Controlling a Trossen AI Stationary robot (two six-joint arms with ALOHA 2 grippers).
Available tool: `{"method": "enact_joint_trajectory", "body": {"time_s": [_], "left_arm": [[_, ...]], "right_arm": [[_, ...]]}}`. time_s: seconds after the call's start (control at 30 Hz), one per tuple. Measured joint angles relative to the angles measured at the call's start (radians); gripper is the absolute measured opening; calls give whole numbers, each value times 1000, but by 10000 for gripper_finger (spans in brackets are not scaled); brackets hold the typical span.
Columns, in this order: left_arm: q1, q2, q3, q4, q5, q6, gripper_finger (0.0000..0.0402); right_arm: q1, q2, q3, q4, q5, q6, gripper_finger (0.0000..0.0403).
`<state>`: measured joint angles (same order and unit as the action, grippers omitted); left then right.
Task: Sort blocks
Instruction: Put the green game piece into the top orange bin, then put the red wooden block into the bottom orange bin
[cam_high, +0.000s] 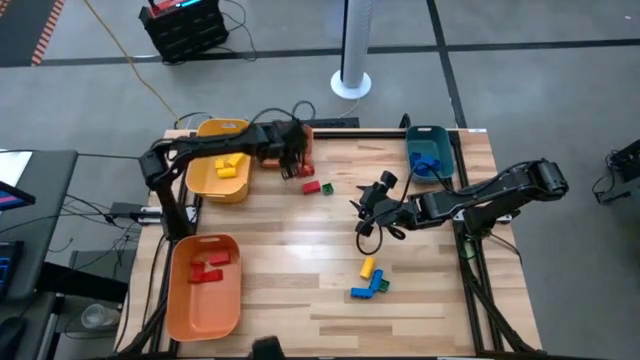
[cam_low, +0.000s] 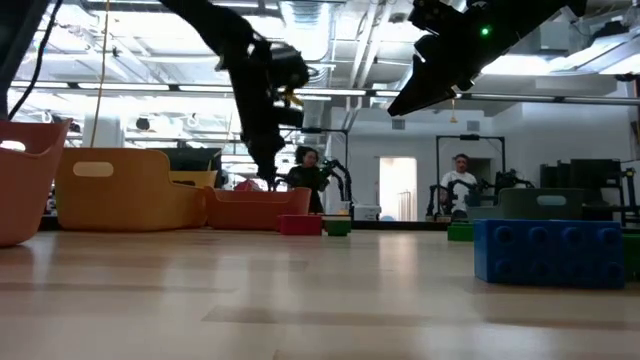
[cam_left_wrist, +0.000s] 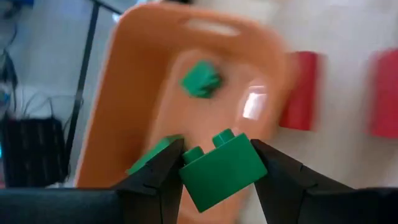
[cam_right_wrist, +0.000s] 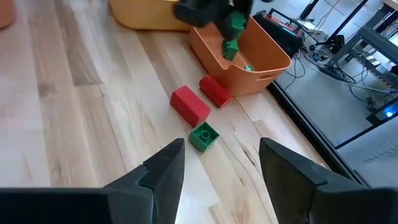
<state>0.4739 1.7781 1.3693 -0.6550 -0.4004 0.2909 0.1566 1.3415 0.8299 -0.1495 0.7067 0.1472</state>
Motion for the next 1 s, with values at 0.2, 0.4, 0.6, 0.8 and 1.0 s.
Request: {"method": "enact_joint_trajectory", "body": {"time_s": [0.2,0.4,0.6,0.8,1.0], "left_arm": [[114,64,0,22,29,-22,164],[149,92,-1,-11,29,-17,221],[129,52,27,-19,29,0,263],[55,30,45,-18,230,10,267],[-106,32,35,31,289,152,267]], "right_arm": [[0,0,0,3,0,-7,219],[0,0,0,5,0,-15,219],[0,0,0,11,-1,-17,219],[0,0,0,11,-1,-17,219],[0,0,0,9,-2,-17,219]]}}
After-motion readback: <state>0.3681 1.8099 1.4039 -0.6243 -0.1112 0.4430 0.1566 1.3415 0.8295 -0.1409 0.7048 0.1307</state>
